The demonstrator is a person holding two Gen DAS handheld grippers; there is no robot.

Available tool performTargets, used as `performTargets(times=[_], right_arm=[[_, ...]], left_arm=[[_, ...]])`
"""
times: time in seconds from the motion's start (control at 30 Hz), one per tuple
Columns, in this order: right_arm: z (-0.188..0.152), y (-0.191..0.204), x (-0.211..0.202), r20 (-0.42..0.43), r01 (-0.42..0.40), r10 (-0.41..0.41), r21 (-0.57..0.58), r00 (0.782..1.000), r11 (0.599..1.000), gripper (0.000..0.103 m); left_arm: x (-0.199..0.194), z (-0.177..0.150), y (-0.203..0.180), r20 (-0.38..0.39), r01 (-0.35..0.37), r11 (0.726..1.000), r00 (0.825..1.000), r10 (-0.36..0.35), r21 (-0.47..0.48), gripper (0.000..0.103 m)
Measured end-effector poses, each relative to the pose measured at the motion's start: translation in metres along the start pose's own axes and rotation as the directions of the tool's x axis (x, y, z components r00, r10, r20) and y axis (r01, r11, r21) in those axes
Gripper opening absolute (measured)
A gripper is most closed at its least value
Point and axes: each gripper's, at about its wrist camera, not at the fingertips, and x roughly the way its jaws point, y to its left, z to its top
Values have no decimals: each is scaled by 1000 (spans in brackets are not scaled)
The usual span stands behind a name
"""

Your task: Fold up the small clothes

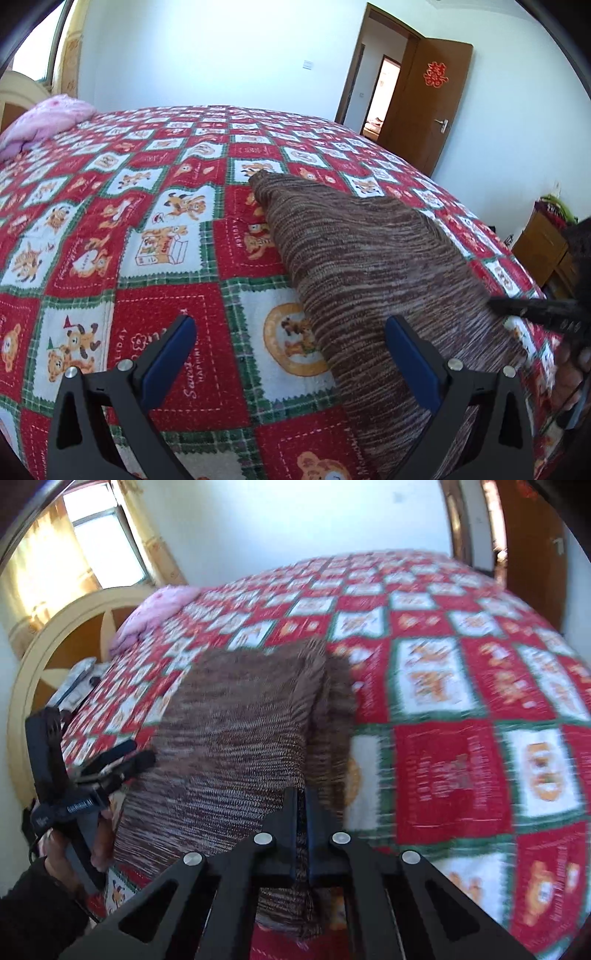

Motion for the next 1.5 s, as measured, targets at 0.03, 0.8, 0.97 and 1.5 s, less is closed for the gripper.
performTargets(times=[0.03, 0.8, 0.97, 1.5], right_arm=[[-1, 0, -8, 20, 14, -14, -4, 1000, 1000, 2], [65, 60, 50, -39, -91, 87, -145, 995, 985, 42], [82, 72, 125, -162, 30, -58, -169, 985, 985, 45], [126, 102, 174, -182, 46, -82, -191, 980, 980, 48]], left_arm=[[0, 0, -2, 1, -6, 1000, 1000, 6, 10, 103], [-6, -15, -21, -41, 10, 997, 999, -7, 79, 103], [-4, -16, -22, -43, 27, 997, 999, -24, 77, 103], [0, -18, -22, -80, 91, 993, 993, -85, 75, 103]])
